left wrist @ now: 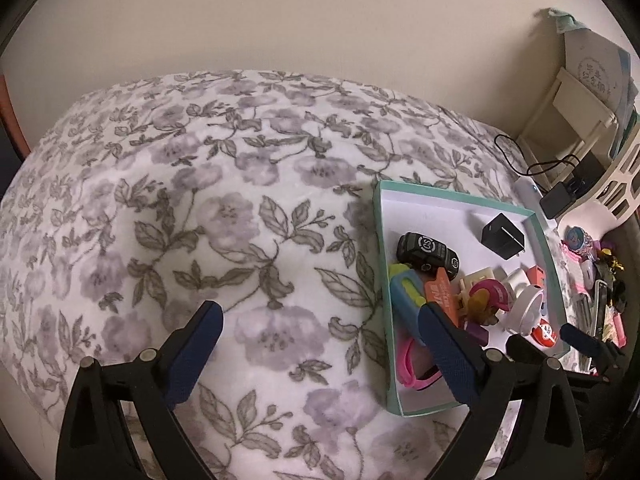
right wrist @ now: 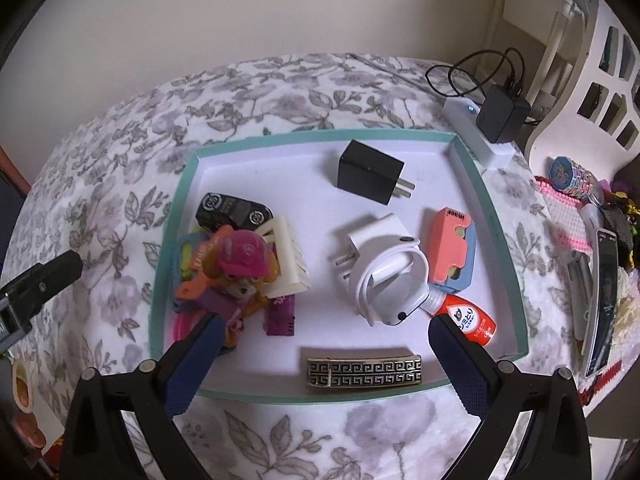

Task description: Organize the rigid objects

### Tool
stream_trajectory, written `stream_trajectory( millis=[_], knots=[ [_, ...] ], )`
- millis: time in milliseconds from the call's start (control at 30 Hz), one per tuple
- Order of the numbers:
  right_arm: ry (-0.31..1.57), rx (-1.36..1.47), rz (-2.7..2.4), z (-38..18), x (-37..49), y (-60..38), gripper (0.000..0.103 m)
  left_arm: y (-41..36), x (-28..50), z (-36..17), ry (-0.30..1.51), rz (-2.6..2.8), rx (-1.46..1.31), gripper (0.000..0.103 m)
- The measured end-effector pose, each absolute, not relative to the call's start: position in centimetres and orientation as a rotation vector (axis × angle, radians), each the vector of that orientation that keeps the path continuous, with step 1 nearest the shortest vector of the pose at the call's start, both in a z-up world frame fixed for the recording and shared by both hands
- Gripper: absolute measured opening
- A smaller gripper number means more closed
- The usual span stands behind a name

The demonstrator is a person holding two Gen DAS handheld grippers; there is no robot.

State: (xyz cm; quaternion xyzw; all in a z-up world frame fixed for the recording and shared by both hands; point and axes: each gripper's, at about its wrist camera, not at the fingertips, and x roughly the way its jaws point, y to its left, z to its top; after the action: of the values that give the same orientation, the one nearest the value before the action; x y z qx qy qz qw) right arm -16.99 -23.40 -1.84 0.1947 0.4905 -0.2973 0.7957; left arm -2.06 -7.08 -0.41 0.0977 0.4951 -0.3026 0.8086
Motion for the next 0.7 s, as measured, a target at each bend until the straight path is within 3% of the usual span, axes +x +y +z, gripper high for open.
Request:
stream_trajectory(
  millis=[700],
  knots=[
    [0.985, 0.397, -0.648, -0.1, -17.0, -23.2, 0.103, -6.4, -1.9, -0.6, 1.064, -0.565, 0.263, 0.098]
  ],
)
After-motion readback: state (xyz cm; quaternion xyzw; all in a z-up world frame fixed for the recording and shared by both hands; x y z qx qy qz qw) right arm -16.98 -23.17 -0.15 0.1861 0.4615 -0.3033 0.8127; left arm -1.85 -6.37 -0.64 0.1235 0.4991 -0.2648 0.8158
